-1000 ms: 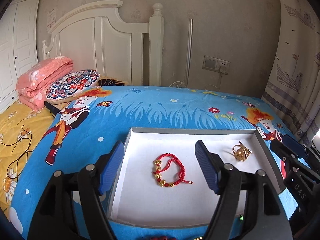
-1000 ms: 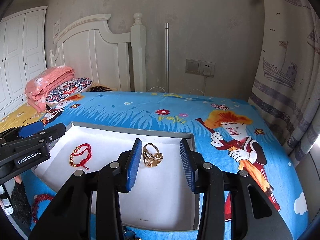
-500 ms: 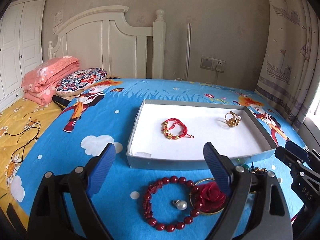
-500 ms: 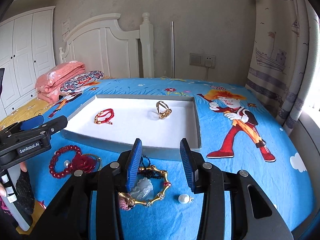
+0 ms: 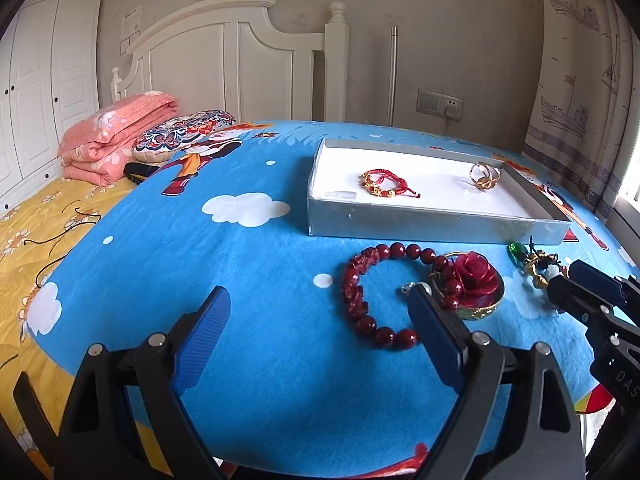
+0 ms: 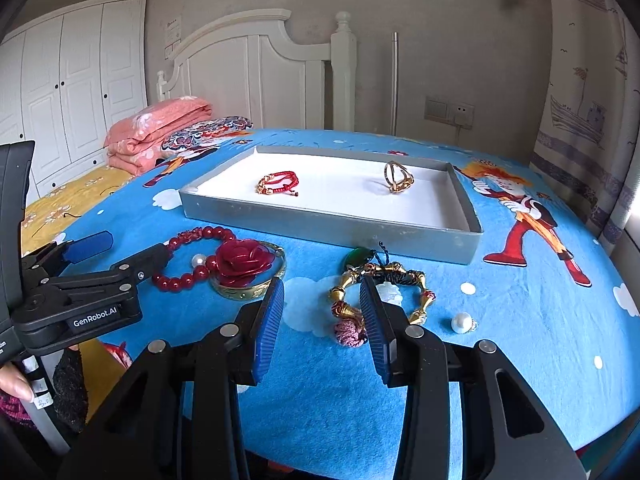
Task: Organize jewelry
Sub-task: 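Lower the left tool onto the red bead bracelet and close it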
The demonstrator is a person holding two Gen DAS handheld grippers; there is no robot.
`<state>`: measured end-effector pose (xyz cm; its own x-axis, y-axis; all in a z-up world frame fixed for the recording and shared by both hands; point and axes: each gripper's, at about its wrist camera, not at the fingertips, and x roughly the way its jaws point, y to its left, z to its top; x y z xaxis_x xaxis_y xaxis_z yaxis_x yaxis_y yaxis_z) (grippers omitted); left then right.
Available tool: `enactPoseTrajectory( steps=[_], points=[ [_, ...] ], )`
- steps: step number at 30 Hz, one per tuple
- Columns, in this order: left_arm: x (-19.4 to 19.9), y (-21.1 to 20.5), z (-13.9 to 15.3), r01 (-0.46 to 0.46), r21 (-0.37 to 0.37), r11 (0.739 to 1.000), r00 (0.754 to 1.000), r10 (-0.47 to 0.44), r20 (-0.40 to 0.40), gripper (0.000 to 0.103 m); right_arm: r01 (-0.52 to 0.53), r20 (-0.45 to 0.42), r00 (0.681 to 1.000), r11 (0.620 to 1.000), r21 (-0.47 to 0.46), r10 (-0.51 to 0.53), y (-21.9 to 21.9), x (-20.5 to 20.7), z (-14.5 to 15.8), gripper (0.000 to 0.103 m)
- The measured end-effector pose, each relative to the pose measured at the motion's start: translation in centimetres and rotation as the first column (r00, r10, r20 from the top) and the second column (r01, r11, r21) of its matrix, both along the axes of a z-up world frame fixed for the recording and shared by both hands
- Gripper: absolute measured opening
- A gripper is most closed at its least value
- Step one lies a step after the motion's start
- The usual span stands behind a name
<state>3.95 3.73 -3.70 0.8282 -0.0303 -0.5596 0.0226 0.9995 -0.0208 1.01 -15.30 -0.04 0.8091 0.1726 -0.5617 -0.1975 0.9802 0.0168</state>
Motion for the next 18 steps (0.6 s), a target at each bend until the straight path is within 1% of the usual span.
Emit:
enactPoseTrajectory(
  steps=[7,11,13,15,16,18],
  points=[
    [0.2,0.3,-0.5,0.0,-0.007,1.0,1.0,0.0,-0.012,0.087,-0.013,-0.008,1.0,1.0,-0.006,0.013,0.5,-0.2,-0.4,0.038],
    [0.9,0.4,-0.5,-0.019,0.0,1.0,1.0,0.019,-0.019,0.087,-0.02,-0.009,1.0,1.0,-0.007,0.02,0.7,-0.2,-0.5,0.039],
    [1.6,0.2,-0.7,-0.026,0.015,1.0,0.999,0.027,-0.036,0.086,-0.02,-0.008,1.0,1.0,-0.008,0.02,0.7,-0.2,-0.5,0.039],
    [2.2,0.1,-1.0,-0.016,0.007,1.0,0.998,0.016,-0.056,0.076,-0.02,-0.008,1.0,1.0,-0.009,0.02,0.7,-0.2,-0.6,0.039],
    [2.3,0.1,-1.0,-0.015,0.009,1.0,0.998,0.015,-0.053,0.073,-0.02,-0.008,1.0,1.0,-0.009,0.02,0.8,-0.2,-0.6,0.039],
    [2.3,-0.4,-0.9,0.017,0.022,1.0,0.999,-0.016,-0.046,0.05,-0.023,-0.005,1.0,1.0,-0.012,0.022,0.8,-0.2,-0.5,0.039]
  ],
)
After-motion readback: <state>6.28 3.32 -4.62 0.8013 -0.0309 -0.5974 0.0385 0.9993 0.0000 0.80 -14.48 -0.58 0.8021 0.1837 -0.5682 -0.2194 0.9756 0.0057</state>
